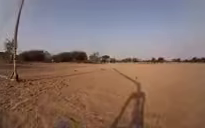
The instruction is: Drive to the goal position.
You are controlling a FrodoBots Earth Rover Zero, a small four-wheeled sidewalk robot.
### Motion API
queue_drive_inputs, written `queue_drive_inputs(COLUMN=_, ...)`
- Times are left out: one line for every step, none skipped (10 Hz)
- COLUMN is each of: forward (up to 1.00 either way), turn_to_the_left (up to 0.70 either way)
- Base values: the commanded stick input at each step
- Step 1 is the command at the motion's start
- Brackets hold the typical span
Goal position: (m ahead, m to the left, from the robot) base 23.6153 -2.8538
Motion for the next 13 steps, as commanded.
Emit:
queue_drive_inputs(forward=0.70, turn_to_the_left=0.00)
queue_drive_inputs(forward=0.70, turn_to_the_left=0.00)
queue_drive_inputs(forward=0.70, turn_to_the_left=0.00)
queue_drive_inputs(forward=0.70, turn_to_the_left=0.00)
queue_drive_inputs(forward=0.70, turn_to_the_left=0.00)
queue_drive_inputs(forward=0.70, turn_to_the_left=0.00)
queue_drive_inputs(forward=0.70, turn_to_the_left=0.00)
queue_drive_inputs(forward=0.70, turn_to_the_left=0.00)
queue_drive_inputs(forward=0.70, turn_to_the_left=0.00)
queue_drive_inputs(forward=0.70, turn_to_the_left=0.00)
queue_drive_inputs(forward=0.70, turn_to_the_left=0.00)
queue_drive_inputs(forward=0.70, turn_to_the_left=0.00)
queue_drive_inputs(forward=0.70, turn_to_the_left=0.00)
